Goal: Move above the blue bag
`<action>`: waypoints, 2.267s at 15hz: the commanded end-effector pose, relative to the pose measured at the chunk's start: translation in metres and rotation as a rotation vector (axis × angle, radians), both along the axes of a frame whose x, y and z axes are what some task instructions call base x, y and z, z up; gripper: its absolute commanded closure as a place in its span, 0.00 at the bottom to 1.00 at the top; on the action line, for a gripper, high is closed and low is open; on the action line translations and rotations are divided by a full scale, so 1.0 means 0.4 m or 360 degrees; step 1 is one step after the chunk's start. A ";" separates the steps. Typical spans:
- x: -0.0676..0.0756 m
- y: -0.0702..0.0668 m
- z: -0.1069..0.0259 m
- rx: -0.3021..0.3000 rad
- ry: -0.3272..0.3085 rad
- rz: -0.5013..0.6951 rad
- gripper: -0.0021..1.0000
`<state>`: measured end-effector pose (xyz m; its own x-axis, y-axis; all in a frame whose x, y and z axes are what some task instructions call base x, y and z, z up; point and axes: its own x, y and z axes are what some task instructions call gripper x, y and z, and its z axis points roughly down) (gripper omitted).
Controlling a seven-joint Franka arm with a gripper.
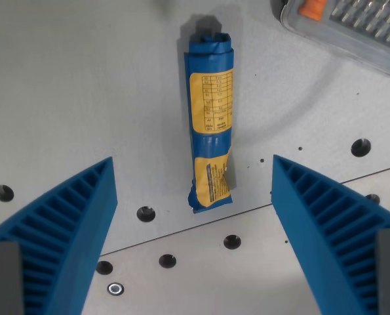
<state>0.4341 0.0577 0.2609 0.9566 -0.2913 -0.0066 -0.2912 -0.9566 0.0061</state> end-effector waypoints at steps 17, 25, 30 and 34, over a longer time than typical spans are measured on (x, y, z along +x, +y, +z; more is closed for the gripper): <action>-0.008 -0.002 -0.032 0.0005 -0.0054 -0.0052 0.00; -0.025 -0.005 -0.091 0.0007 -0.0103 -0.0091 0.00; -0.034 -0.007 -0.133 0.0012 -0.0090 -0.0123 0.00; -0.040 -0.007 -0.170 0.0013 -0.0086 -0.0135 0.00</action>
